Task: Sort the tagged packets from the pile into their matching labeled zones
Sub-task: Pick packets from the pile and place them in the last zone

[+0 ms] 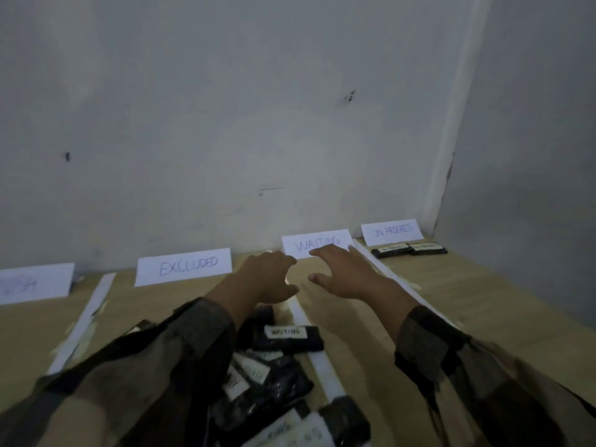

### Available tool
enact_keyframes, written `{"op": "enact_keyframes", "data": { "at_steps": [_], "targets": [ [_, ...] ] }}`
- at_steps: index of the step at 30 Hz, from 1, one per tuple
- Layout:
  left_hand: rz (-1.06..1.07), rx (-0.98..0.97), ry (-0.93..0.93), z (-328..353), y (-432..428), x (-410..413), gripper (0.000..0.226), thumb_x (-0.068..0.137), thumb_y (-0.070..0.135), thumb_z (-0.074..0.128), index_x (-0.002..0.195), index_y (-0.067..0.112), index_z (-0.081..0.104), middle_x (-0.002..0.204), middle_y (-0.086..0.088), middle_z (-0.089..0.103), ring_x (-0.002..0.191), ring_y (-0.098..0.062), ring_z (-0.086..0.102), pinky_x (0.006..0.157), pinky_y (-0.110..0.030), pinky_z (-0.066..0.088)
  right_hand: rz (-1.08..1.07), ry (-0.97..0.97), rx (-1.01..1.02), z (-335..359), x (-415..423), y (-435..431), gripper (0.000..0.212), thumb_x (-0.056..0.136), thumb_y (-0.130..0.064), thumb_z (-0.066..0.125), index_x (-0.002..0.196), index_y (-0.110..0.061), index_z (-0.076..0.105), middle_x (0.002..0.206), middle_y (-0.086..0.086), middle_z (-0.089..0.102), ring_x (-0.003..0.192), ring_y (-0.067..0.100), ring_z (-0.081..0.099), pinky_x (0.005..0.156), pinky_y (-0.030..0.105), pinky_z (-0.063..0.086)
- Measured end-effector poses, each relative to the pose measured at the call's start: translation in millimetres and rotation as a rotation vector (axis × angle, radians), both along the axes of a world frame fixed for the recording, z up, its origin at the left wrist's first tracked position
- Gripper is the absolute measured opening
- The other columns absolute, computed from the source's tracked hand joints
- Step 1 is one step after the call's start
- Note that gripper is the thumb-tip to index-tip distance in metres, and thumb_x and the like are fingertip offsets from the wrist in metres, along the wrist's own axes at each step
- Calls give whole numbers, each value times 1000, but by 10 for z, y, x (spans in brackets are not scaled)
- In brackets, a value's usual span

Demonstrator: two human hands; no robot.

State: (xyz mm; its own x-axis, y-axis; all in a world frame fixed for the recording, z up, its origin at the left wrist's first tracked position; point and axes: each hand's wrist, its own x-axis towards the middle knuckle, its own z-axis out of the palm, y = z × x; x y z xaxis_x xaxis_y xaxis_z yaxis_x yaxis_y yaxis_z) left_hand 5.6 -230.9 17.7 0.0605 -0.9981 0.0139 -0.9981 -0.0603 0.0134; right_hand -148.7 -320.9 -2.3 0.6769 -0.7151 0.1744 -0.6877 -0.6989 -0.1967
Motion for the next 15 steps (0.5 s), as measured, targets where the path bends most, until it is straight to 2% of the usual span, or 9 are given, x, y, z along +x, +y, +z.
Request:
{"op": "enact_keyframes", "data": {
  "at_steps": [8, 15],
  "targets": [
    [-26, 3, 28, 34, 847, 147, 61, 91, 49, 50, 144, 26, 32, 150, 0, 35, 137, -20, 34, 110, -37, 31, 114, -24, 6, 17, 70, 777, 57, 92, -50, 48, 142, -25, 36, 149, -4, 35, 138, 15, 30, 117, 43, 11],
    [-99, 17, 83, -34, 1377, 168, 50, 90, 44, 54, 135, 26, 44, 128, -1, 52, 118, -21, 49, 98, -37, 41, 170, 31, 27, -21, -27, 1257, 56, 91, -54, 48, 139, -27, 38, 147, -5, 36, 135, 15, 34, 113, 38, 16]
  ]
}}
